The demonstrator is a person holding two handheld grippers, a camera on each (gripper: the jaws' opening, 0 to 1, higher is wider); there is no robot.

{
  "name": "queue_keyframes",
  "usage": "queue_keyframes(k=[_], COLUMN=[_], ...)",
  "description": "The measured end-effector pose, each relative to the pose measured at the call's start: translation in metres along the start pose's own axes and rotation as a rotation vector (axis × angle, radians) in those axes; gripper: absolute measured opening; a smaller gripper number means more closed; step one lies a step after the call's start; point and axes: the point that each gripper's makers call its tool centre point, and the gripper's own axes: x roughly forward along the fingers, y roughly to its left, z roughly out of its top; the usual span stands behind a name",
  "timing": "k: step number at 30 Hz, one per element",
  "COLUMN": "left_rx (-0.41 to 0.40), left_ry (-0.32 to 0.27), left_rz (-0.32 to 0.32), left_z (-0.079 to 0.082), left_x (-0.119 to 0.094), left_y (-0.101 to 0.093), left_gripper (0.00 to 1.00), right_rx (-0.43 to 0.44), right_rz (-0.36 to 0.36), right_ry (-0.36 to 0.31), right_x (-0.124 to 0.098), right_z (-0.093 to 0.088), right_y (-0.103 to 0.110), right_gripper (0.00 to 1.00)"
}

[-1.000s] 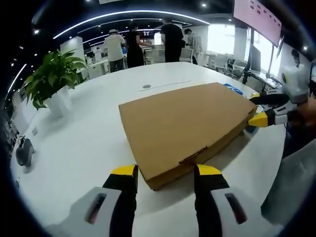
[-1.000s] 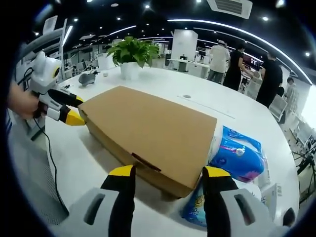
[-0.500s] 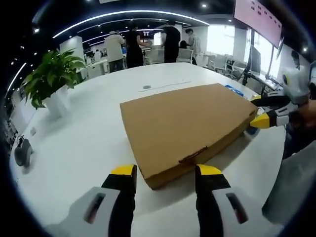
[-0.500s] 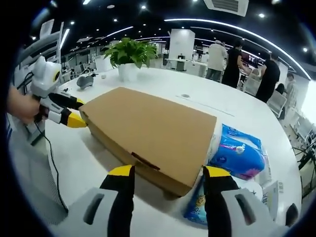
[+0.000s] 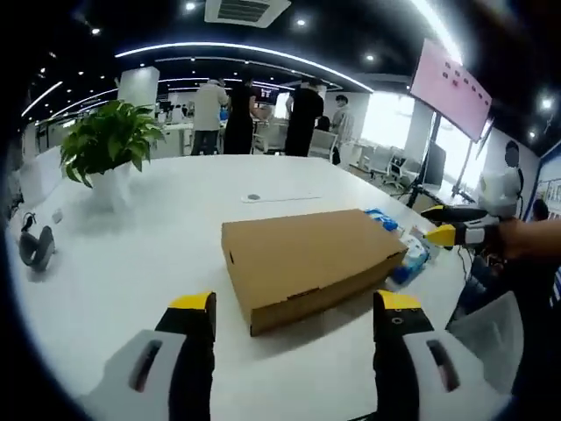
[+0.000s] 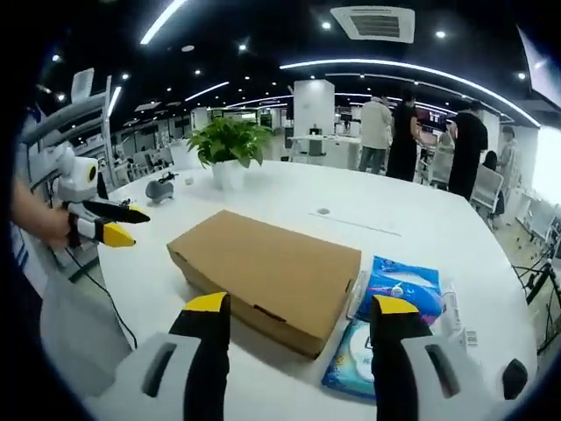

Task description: Operate the shoe box by opening the lid, removing the specified soft item, and placing it in the target area until the item is outside and the box remains undamaged.

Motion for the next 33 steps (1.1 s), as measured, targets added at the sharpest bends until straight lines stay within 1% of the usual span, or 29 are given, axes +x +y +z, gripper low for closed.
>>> queue_keyframes(k=[1,2,3,4,5,6,7,8,9,10,12,13,14,15,16,17,18,19,20,21,22,23,24,25,28,29,30,31,33], left_rx=[-0.004,-0.009,-0.013,-0.017,0.008,0.027,0.042,0.039,0.03,0.019,0.012,0.006,0.014,0.061,0.104,0.138,0.124,0.118,0.113,0.081,0.067,0.072,0.076,0.076,0.064,0.07,0.09,0.1,0.127], left_ry=[-0.015,-0.027,-0.026,-0.029,-0.003,0.006,-0.02,-0.059,-0.091,-0.128,-0.171,-0.192,-0.216,-0.258,-0.276,-0.279,-0.269,-0.258,-0.252,-0.227,-0.216,-0.221,-0.217,-0.204,-0.21,-0.214,-0.238,-0.25,-0.253], left_rz=[-0.013,-0.021,-0.023,-0.045,-0.086,-0.071,-0.037,-0.028,-0.027,-0.021,-0.01,-0.011,-0.012,-0.008,0.001,0.015,0.014,0.007,0.002,-0.018,-0.018,-0.02,-0.021,-0.011,0.002,0.01,0.025,0.031,0.057], left_z=[0.004,0.006,0.007,0.009,0.008,0.011,0.022,0.033,0.043,0.056,0.073,0.08,0.086,0.094,0.097,0.095,0.09,0.084,0.081,0.068,0.062,0.057,0.053,0.048,0.043,0.042,0.044,0.045,0.045], left_x=[-0.007,-0.012,-0.016,-0.022,-0.026,-0.029,-0.037,-0.042,-0.046,-0.055,-0.068,-0.077,-0.084,-0.093,-0.099,-0.107,-0.11,-0.115,-0.116,-0.122,-0.125,-0.129,-0.132,-0.134,-0.139,-0.142,-0.144,-0.145,-0.144], left_y=[-0.005,-0.008,-0.009,-0.014,-0.02,-0.017,-0.012,-0.011,-0.012,-0.013,-0.018,-0.024,-0.029,-0.035,-0.04,-0.045,-0.049,-0.054,-0.056,-0.061,-0.062,-0.064,-0.066,-0.065,-0.065,-0.063,-0.058,-0.059,-0.057], left_gripper=[0.76,0.75,0.75,0.75,0.75,0.75,0.75,0.76,0.76,0.77,0.78,0.78,0.78,0.78,0.79,0.81,0.83,0.86,0.88,0.9,0.91,0.92,0.93,0.93,0.97,0.98,0.99,0.99,0.99], right_rx=[-0.031,-0.039,-0.041,-0.046,-0.046,-0.024,-0.009,-0.011,-0.015,-0.044,-0.091,-0.122,-0.156,-0.189,-0.198,-0.21,-0.204,-0.191,-0.184,-0.171,-0.168,-0.163,-0.162,-0.161,-0.153,-0.145,-0.143,-0.145,-0.166], right_rz=[0.008,0.004,0.001,0.0,0.001,-0.004,-0.001,0.002,0.003,0.002,0.015,0.025,0.029,0.037,0.05,0.064,0.066,0.067,0.067,0.07,0.067,0.057,0.051,0.046,0.001,-0.012,-0.019,-0.025,-0.047], right_ry=[-0.009,0.002,0.007,-0.001,-0.039,-0.081,-0.1,-0.115,-0.12,-0.146,-0.17,-0.181,-0.194,-0.208,-0.217,-0.225,-0.231,-0.252,-0.257,-0.269,-0.278,-0.3,-0.309,-0.318,-0.337,-0.335,-0.33,-0.329,-0.334], right_x=[-0.008,-0.015,-0.019,-0.027,-0.034,-0.04,-0.045,-0.052,-0.055,-0.063,-0.077,-0.082,-0.087,-0.095,-0.1,-0.107,-0.112,-0.118,-0.12,-0.126,-0.13,-0.137,-0.14,-0.142,-0.152,-0.153,-0.154,-0.156,-0.159], right_z=[0.004,0.004,0.005,0.011,0.022,0.034,0.041,0.048,0.05,0.06,0.073,0.078,0.083,0.088,0.091,0.093,0.093,0.096,0.097,0.095,0.096,0.099,0.099,0.098,0.093,0.091,0.089,0.088,0.09], right_y=[0.001,0.001,0.001,0.0,0.0,-0.001,-0.001,0.0,0.001,0.004,0.011,0.015,0.018,0.023,0.028,0.035,0.037,0.041,0.041,0.044,0.047,0.051,0.051,0.051,0.041,0.036,0.033,0.03,0.025], right_gripper=[0.66,0.67,0.69,0.69,0.71,0.73,0.77,0.79,0.8,0.81,0.84,0.86,0.88,0.9,0.91,0.92,0.92,0.92,0.92,0.91,0.9,0.88,0.86,0.87,0.88,0.91,0.93,0.92,0.93])
